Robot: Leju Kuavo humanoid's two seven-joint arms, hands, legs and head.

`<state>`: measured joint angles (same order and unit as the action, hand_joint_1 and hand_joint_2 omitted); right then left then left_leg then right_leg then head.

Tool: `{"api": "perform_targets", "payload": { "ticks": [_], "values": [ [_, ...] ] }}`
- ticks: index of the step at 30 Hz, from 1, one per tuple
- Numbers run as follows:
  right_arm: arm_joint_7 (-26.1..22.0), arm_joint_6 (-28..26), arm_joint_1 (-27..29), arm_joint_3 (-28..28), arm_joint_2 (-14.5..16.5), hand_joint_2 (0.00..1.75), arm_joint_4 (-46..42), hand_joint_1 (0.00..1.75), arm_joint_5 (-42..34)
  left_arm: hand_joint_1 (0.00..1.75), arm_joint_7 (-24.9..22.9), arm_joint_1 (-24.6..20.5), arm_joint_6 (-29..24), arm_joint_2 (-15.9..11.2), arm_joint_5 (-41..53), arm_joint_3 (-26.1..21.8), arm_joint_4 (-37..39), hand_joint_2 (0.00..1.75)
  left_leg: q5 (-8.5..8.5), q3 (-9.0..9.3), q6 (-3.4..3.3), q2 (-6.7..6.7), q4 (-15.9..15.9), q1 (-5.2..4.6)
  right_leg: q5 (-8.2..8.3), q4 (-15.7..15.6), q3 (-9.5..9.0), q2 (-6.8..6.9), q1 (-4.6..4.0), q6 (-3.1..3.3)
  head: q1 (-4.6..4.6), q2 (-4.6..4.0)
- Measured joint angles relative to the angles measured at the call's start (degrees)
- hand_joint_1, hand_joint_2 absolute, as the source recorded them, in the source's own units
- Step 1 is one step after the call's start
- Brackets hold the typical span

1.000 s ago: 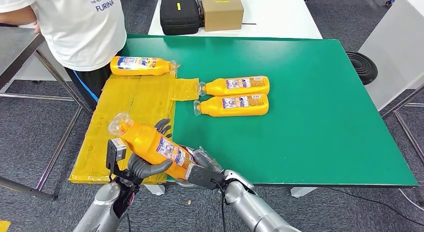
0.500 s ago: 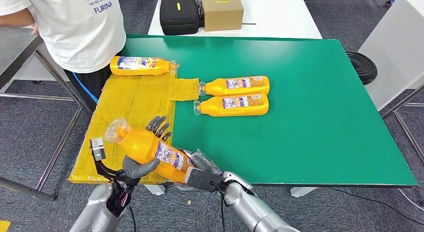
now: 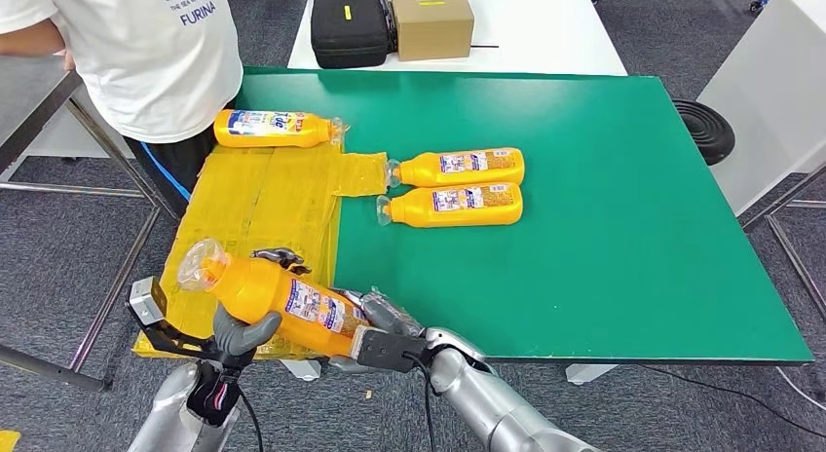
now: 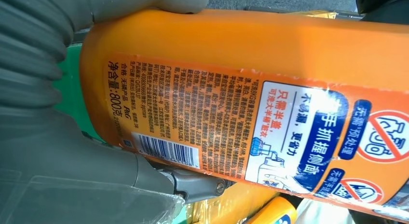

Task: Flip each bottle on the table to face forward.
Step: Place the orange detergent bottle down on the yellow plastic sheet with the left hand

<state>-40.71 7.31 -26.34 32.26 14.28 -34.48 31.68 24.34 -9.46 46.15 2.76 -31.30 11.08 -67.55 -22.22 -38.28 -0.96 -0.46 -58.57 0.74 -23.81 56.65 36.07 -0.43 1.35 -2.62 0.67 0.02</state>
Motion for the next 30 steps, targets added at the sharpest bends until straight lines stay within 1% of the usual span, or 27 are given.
{"api": "perform_targets", "payload": {
  "ticks": [4, 8, 9, 12, 13, 14, 15, 18, 19, 25, 30],
  "values": [
    [-0.1, -0.1, -0.1, 0.0, 0.1, 1.75, 0.4, 1.75, 0.0, 1.75, 0.0, 0.0, 0.3, 0.0, 1.2, -0.3, 0.0, 1.75, 0.0, 0.0, 0.0, 0.0, 0.0, 0.0, 0.0, 0.0, 0.01, -0.01, 0.0, 0.0, 0.0, 0.0],
    [-0.2, -0.1, 0.0, 0.0, 0.1, 1.75, 0.5, 1.75, -0.1, 1.75, 1.0, 0.0, 0.2, 0.0, 4.6, -0.3, -0.3, 1.75, 0.0, -0.01, 0.0, 0.0, 0.0, 0.0, 0.0, 0.0, 0.01, -0.01, 0.0, 0.0, -0.01, 0.0],
    [-0.2, 0.0, 0.0, 0.0, 0.1, 1.75, 0.5, 1.68, -0.2, 1.75, 1.3, 0.0, 0.2, 0.0, 5.4, -0.3, -0.3, 1.75, 0.0, -0.01, 0.0, 0.0, 0.0, 0.0, 0.0, 0.0, 0.01, -0.01, 0.0, 0.0, -0.01, 0.0],
    [-0.2, 0.0, 0.0, 0.0, 0.1, 1.75, 0.6, 0.78, -0.5, 1.75, 2.0, -0.1, -0.1, 0.0, 7.2, -0.2, -0.4, 1.75, 0.0, 0.0, 0.0, 0.01, 0.0, 0.0, 0.0, 0.0, 0.02, -0.01, 0.0, 0.0, -0.01, 0.0],
    [-0.2, 0.0, 0.1, 0.0, 0.0, 1.75, 0.6, 0.54, -0.6, 1.75, 2.0, -0.1, -0.2, 0.0, 7.6, -0.2, -0.4, 1.75, 0.0, 0.0, 0.0, 0.01, 0.0, 0.0, 0.0, 0.0, 0.02, -0.01, 0.0, 0.0, -0.01, 0.0],
    [-0.2, -0.1, 0.1, 0.0, 0.0, 1.75, 0.6, 0.54, -0.8, 1.75, 2.1, -0.2, -0.4, 0.0, 7.9, -0.1, -0.4, 1.75, 0.0, 0.0, 0.0, 0.01, 0.0, 0.0, 0.0, 0.0, 0.02, -0.01, 0.0, 0.0, 0.0, 0.0],
    [-0.1, -0.1, 0.1, 0.0, 0.0, 1.75, 0.7, 0.41, -1.0, 1.75, 2.1, -0.2, -0.6, 0.0, 8.2, -0.1, -0.4, 1.75, 0.0, 0.0, 0.0, 0.01, 0.0, 0.0, 0.0, 0.0, 0.02, -0.01, 0.0, 0.0, -0.01, 0.0],
    [-0.1, -0.3, 0.3, -0.1, -0.1, 0.44, 0.7, 0.0, -1.1, 1.75, 2.1, -0.4, -0.9, 0.0, 8.6, 0.2, -0.4, 1.75, 0.0, 0.0, 0.0, 0.01, 0.0, 0.0, 0.0, 0.0, 0.01, -0.01, 0.0, 0.0, -0.01, 0.0],
    [-0.1, -0.4, 0.4, -0.1, -0.1, 0.0, 0.8, 0.0, -1.1, 1.75, 2.1, -0.5, -0.9, 0.0, 8.6, 0.3, -0.4, 1.75, 0.0, 0.0, 0.0, 0.0, 0.0, 0.0, 0.0, 0.0, 0.01, -0.01, 0.0, 0.0, -0.01, 0.0],
    [0.4, -1.8, 0.8, -0.5, -0.1, 0.0, 0.7, 0.0, -2.2, 1.75, 2.1, -0.8, -2.5, 0.0, 10.0, 0.6, -0.7, 1.75, 0.0, -0.01, 0.0, 0.0, 0.0, 0.0, 0.0, 0.0, 0.0, -0.01, 0.0, 0.0, -0.02, 0.0],
    [0.6, -2.1, 2.0, -1.4, -0.3, 0.0, -1.8, 0.0, -3.0, 1.75, 2.1, -1.4, -4.4, 0.0, 11.0, 0.6, -0.9, 1.75, 0.0, -0.02, 0.0, -0.01, 0.0, 0.0, 0.0, 0.0, -0.01, -0.01, 0.0, 0.0, -0.01, 0.0]
  ]
}}
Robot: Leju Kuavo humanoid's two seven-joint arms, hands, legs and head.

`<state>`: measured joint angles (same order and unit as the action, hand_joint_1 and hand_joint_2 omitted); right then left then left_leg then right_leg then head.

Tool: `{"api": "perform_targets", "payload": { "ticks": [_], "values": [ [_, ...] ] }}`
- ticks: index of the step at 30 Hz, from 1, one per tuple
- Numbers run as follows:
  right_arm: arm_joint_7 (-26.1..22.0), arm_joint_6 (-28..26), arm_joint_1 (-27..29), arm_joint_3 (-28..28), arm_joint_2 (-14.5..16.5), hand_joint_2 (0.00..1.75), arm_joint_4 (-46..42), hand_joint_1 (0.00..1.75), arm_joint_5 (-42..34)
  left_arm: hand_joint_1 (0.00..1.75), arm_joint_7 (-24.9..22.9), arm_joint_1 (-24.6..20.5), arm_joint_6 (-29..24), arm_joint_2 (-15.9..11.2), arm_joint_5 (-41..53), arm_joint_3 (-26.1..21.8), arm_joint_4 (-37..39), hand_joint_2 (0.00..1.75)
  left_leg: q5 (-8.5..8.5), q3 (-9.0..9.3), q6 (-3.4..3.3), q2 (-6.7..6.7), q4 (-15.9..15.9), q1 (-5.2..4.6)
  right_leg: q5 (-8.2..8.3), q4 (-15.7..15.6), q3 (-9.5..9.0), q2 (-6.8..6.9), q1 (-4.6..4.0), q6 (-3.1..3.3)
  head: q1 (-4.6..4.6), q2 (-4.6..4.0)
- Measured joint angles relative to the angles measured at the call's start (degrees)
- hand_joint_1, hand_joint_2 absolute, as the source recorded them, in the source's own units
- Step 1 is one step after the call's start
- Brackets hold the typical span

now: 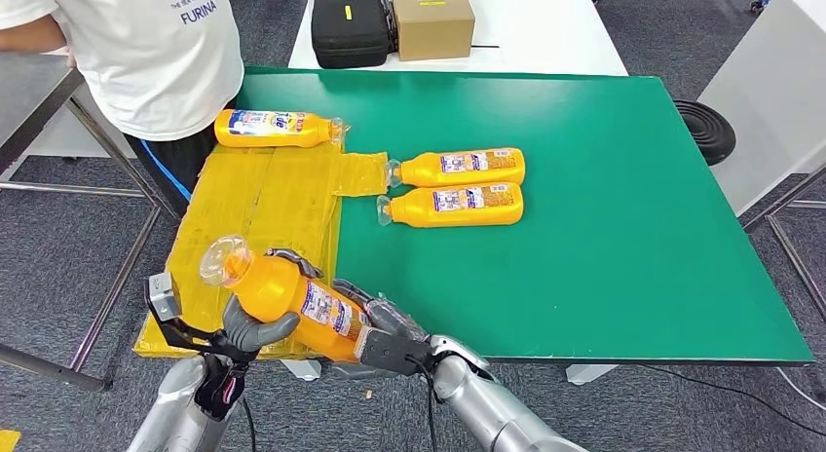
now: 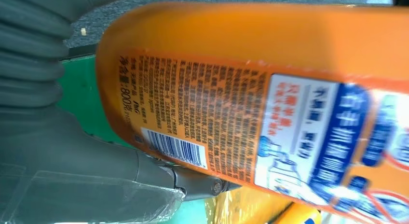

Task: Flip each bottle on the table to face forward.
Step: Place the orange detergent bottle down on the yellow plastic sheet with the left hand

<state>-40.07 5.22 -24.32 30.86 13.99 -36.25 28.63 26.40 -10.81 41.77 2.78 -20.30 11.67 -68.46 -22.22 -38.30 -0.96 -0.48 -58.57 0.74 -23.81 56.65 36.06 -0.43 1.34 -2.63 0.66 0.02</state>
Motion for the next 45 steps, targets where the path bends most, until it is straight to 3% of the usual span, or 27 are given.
{"api": "perform_targets", "payload": {
  "ticks": [16, 24, 28, 35, 45],
  "values": [
    [0.1, 0.6, 3.1, -0.6, -1.6, 0.0, -7.9, 0.0, 1.3, 1.75, 0.0, -1.1, -2.2, -0.1, 1.1, -1.1, 0.0, 1.75, 0.0, 0.0, 0.0, 0.0, 0.0, 0.0, 0.0, 0.0, -0.01, 0.0, 0.0, 0.0, -0.01, 0.0],
    [0.2, 1.8, 4.4, -0.4, -3.1, 0.0, -13.3, 0.0, 2.7, 1.75, 0.5, -3.6, -10.6, -0.7, 6.9, -3.1, 0.0, 1.75, 0.01, 0.01, 0.0, 0.0, 0.0, 0.0, 0.02, 0.0, -0.01, 0.0, -0.01, 0.0, -0.01, 0.0],
    [0.4, 2.3, 6.3, -0.1, -4.2, 0.0, -17.3, 0.0, 2.4, 1.75, 1.5, -6.1, -16.8, -2.4, 12.5, -4.8, -0.7, 1.75, 0.04, -0.01, 0.03, -0.02, 0.0, 0.05, 0.03, 0.0, 0.0, 0.02, -0.04, 0.01, -0.01, 0.0],
    [2.0, 2.9, 8.5, -0.3, -6.1, 0.0, -23.5, 0.0, -1.0, 1.75, -0.4, -14.2, -22.1, -7.0, 18.8, -7.6, -2.9, 1.75, 0.07, -0.01, 0.05, -0.03, 0.0, 0.08, 0.03, 0.0, -0.01, 0.02, -0.07, 0.02, -0.01, 0.0],
    [5.4, 2.9, 12.4, -3.1, -7.2, 0.0, -32.4, 0.0, -1.1, 1.75, -2.2, -21.1, -32.2, -10.7, 37.9, -5.7, -3.1, 1.75, 0.07, -0.02, 0.06, -0.03, 0.0, 0.07, 0.03, 0.0, 0.01, 0.02, -0.06, 0.02, -0.02, 0.0]
  ]
}}
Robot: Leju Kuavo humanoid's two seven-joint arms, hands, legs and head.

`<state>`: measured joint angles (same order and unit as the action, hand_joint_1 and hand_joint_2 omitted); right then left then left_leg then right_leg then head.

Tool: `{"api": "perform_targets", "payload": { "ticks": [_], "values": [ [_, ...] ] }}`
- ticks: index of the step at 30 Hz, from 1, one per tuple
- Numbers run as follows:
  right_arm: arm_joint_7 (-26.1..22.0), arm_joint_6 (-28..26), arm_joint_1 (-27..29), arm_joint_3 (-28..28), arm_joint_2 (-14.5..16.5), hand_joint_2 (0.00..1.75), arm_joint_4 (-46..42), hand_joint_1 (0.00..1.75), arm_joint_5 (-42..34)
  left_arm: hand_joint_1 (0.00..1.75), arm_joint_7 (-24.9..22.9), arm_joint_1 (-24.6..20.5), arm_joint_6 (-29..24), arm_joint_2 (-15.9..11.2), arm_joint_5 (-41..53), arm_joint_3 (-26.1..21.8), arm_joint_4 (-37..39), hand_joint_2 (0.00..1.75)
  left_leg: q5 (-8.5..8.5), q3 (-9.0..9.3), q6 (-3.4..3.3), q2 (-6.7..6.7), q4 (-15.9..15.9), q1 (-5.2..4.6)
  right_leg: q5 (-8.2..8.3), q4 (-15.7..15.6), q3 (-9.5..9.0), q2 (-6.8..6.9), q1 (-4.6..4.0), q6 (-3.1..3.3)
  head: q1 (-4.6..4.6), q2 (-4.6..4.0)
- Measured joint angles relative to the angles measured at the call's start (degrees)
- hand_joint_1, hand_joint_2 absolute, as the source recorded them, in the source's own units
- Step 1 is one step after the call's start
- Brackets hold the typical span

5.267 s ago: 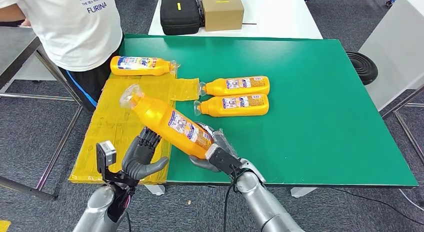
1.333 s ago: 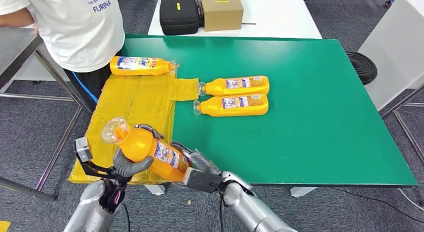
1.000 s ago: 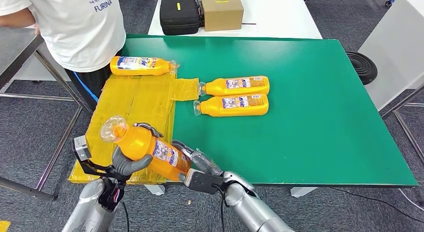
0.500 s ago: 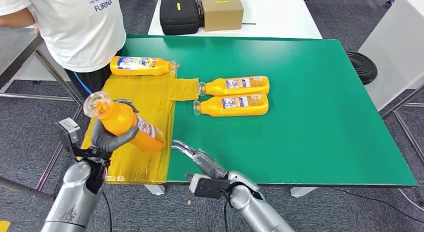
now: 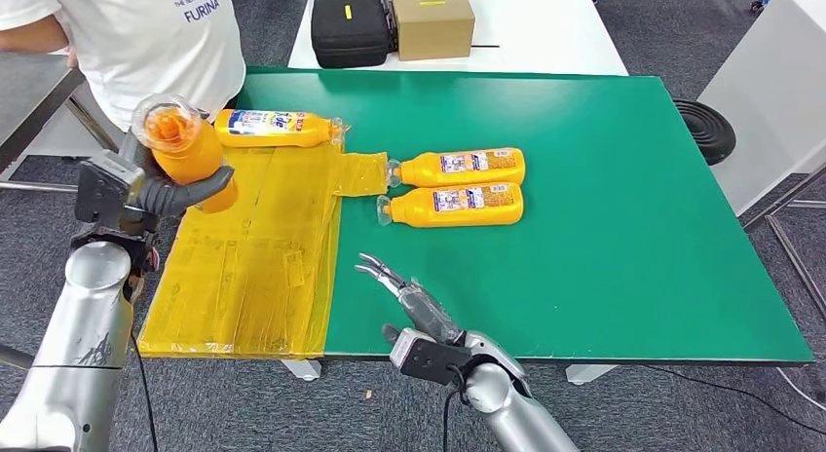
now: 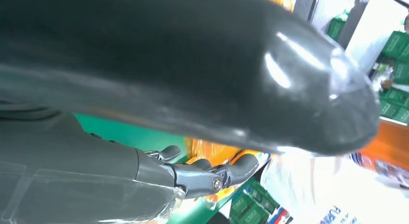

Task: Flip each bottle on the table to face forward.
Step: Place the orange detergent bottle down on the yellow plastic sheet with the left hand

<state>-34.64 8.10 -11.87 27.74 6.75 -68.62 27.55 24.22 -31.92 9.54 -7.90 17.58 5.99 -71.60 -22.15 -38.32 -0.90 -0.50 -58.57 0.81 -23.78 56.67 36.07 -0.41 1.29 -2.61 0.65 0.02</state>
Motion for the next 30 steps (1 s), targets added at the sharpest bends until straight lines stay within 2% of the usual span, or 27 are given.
{"api": "perform_targets", "payload": {
  "ticks": [4, 7, 12, 24, 30],
  "values": [
    [-0.6, 0.8, 1.7, -1.8, -0.4, 0.0, -2.9, 0.0, -1.6, 1.75, -4.5, -2.3, -0.8, -2.7, 16.5, 5.8, 1.7, 1.75, -0.01, 0.0, 0.01, -0.01, 0.0, 0.0, 0.0, 0.0, 0.0, 0.0, 0.0, 0.0, 0.01, 0.0],
    [-1.4, 2.3, 3.1, -3.7, -0.6, 0.0, -5.7, 0.0, -3.3, 1.75, -5.6, -3.4, -1.4, -4.3, 23.2, 10.7, 4.3, 1.75, -0.01, 0.0, 0.01, 0.01, 0.0, 0.0, 0.01, 0.0, 0.0, -0.03, 0.0, 0.0, 0.01, 0.0],
    [-1.5, 3.1, 4.1, -5.6, -0.9, 0.0, -8.7, 0.0, -4.0, 1.75, -5.7, -3.7, -2.0, -5.4, 24.9, 14.8, 6.9, 1.75, -0.01, 0.0, 0.01, 0.02, 0.0, 0.0, 0.01, 0.0, 0.0, -0.04, 0.0, 0.0, 0.01, 0.0],
    [-2.6, 3.6, 5.1, -7.0, -0.9, 0.0, -11.0, 0.0, -5.7, 1.75, -6.3, -4.3, -1.5, -6.6, 28.0, 18.2, 9.1, 1.75, -0.01, 0.0, 0.01, 0.0, 0.0, 0.0, 0.0, 0.0, -0.01, -0.03, 0.01, 0.01, 0.01, 0.0],
    [-4.4, 7.1, 8.5, -11.5, -0.9, 0.0, -15.7, 0.0, -10.2, 1.75, -6.6, -3.1, -4.0, -7.6, 34.1, 24.1, 13.3, 1.75, -0.02, -0.01, 0.01, 0.0, 0.0, -0.02, -0.01, 0.0, -0.01, -0.03, 0.02, 0.0, 0.01, 0.0]
  ]
}}
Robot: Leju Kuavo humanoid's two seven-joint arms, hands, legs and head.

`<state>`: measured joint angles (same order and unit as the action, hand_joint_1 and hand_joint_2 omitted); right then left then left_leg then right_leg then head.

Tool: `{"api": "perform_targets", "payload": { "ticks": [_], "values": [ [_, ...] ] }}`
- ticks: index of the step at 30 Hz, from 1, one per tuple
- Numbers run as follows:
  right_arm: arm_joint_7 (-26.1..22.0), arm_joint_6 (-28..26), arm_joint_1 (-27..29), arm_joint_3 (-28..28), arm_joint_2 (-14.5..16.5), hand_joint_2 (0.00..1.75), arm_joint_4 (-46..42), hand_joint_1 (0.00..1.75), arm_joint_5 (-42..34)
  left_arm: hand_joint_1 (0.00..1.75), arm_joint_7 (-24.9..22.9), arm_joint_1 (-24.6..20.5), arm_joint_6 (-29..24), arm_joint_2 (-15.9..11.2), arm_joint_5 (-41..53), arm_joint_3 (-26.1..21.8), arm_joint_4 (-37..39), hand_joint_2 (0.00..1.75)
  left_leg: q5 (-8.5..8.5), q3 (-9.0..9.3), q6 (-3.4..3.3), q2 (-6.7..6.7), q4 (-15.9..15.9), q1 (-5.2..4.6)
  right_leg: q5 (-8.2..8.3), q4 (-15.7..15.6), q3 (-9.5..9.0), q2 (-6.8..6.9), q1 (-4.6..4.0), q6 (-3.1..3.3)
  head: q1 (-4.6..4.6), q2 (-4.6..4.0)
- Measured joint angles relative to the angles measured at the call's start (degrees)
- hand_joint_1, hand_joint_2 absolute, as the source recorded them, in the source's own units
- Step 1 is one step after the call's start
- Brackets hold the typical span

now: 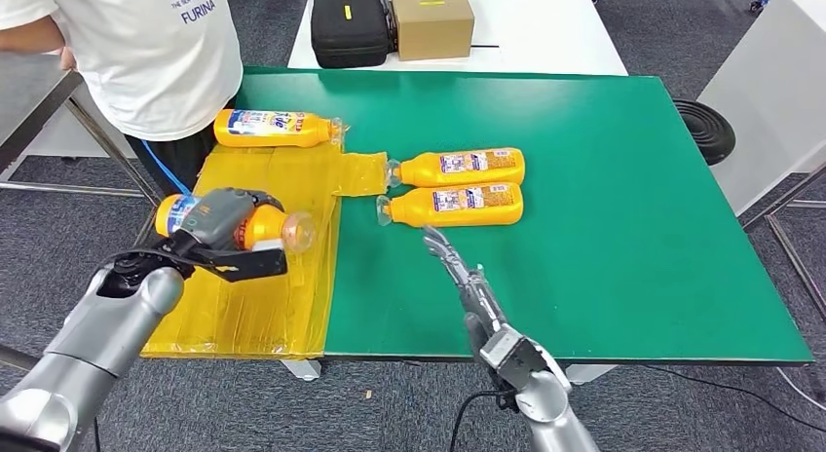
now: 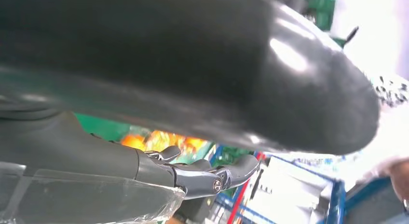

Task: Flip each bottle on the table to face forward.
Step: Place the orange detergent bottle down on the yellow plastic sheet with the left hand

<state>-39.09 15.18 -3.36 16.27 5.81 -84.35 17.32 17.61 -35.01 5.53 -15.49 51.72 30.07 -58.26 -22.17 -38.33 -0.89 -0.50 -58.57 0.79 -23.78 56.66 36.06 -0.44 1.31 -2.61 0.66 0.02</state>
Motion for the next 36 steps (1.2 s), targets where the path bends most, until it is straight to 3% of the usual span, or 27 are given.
{"api": "perform_targets", "payload": {
  "ticks": [7, 14, 28, 29, 30, 32, 33, 34, 36],
  "values": [
    [0.0, 0.7, 1.6, -2.3, 0.2, 0.0, -1.2, 0.0, 1.1, 1.75, -2.5, 0.2, -0.5, 0.9, 3.3, 5.9, 5.4, 1.75, 0.0, 0.0, 0.0, 0.01, 0.0, 0.0, 0.0, 0.0, 0.02, 0.0, 0.0, 0.0, -0.01, 0.0],
    [0.0, 1.3, 1.7, -3.0, 0.5, 0.0, -1.2, 0.0, 1.1, 1.75, -4.8, -2.2, -3.4, 4.3, 9.1, 10.7, 16.3, 1.75, 0.0, 0.12, 0.0, -0.07, 0.0, -0.01, -0.02, 0.0, -0.15, 0.07, 0.01, 0.0, 0.01, 0.0],
    [-0.2, 1.3, 2.9, -3.0, 0.7, 0.0, -1.0, 0.0, 2.0, 1.73, -5.6, -6.9, -4.1, 7.8, 9.9, 13.7, 26.9, 1.75, -0.01, 0.91, 0.03, -0.38, 0.0, -0.01, -0.2, 0.0, -0.99, 0.26, 0.01, 0.11, 0.0, 0.0],
    [-0.2, 1.2, 2.9, -3.0, 0.8, 0.0, -0.9, 0.0, 2.1, 1.58, -5.7, -7.0, -4.3, 7.9, 9.8, 13.7, 27.2, 1.75, 0.0, 0.93, 0.03, -0.39, 0.0, -0.01, -0.2, 0.0, -1.03, 0.28, 0.01, 0.1, 0.01, 0.0],
    [-0.3, 1.2, 2.9, -3.0, 0.8, 0.0, -0.8, 0.0, 2.1, 1.29, -5.7, -7.0, -4.5, 8.0, 9.7, 13.7, 27.5, 1.75, 0.0, 0.96, 0.03, -0.4, 0.1, -0.01, -0.2, 0.0, -1.06, 0.31, 0.01, 0.1, 0.01, 0.0],
    [-0.4, 1.2, 3.0, -3.0, 0.8, 0.0, -0.7, 0.0, 2.1, 0.49, -5.8, -7.1, -4.5, 8.1, 9.7, 13.7, 28.0, 1.75, 0.0, 1.0, 0.03, -0.42, 0.1, -0.01, -0.2, 0.0, -1.11, 0.35, 0.01, 0.1, 0.01, 0.0],
    [-0.4, 1.2, 3.0, -3.0, 0.8, 0.0, -0.6, 0.0, 2.1, 0.21, -5.9, -7.2, -4.5, 8.2, 9.7, 13.7, 28.2, 1.75, 0.0, 1.02, 0.03, -0.42, 0.1, -0.01, -0.2, 0.0, -1.13, 0.37, 0.01, 0.11, 0.01, 0.0],
    [-0.5, 1.2, 3.0, -3.0, 0.8, 0.0, -0.5, 0.0, 2.1, 0.08, -5.9, -7.3, -4.5, 8.3, 9.6, 13.7, 28.4, 1.75, 0.0, 1.04, 0.03, -0.43, 0.1, -0.01, -0.2, 0.0, -1.15, 0.37, 0.01, 0.11, 0.01, 0.0],
    [-0.7, 1.1, 3.0, -3.0, 0.8, 0.0, -0.3, 0.0, 2.1, 0.03, -5.9, -7.4, -4.2, 8.3, 9.5, 13.7, 28.7, 1.75, 0.0, 1.06, 0.03, -0.43, 0.1, -0.01, -0.2, 0.0, -1.17, 0.38, 0.01, 0.11, 0.01, 0.0]
  ]
}}
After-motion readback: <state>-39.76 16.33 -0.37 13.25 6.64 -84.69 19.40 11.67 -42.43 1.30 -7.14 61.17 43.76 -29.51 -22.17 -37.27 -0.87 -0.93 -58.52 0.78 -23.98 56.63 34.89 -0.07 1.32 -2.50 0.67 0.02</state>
